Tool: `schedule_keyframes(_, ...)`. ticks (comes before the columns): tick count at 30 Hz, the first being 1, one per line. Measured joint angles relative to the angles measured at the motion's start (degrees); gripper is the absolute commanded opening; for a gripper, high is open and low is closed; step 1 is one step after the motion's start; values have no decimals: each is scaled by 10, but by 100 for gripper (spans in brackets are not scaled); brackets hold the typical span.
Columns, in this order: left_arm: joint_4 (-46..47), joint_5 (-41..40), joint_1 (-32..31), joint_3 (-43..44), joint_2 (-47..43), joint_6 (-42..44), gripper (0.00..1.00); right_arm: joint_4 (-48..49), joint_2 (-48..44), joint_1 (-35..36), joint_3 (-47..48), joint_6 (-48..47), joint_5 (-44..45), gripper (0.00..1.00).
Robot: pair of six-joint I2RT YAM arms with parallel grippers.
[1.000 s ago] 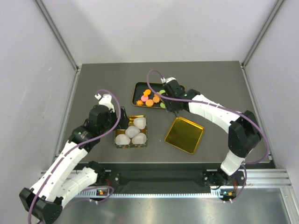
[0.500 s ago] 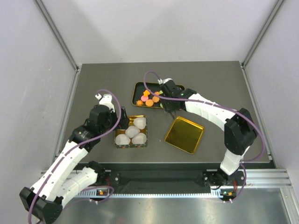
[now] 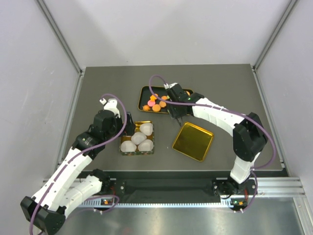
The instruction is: Pack the cookies
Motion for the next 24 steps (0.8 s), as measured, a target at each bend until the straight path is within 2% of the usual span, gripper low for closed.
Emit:
schedule_keyframes(9, 0, 0, 0, 0, 0, 0, 99, -2, 6, 0, 3, 0, -4, 37)
schedule_keyframes(24, 0, 0, 0, -1, 0, 0, 99, -8, -21, -12, 3, -3, 2, 35)
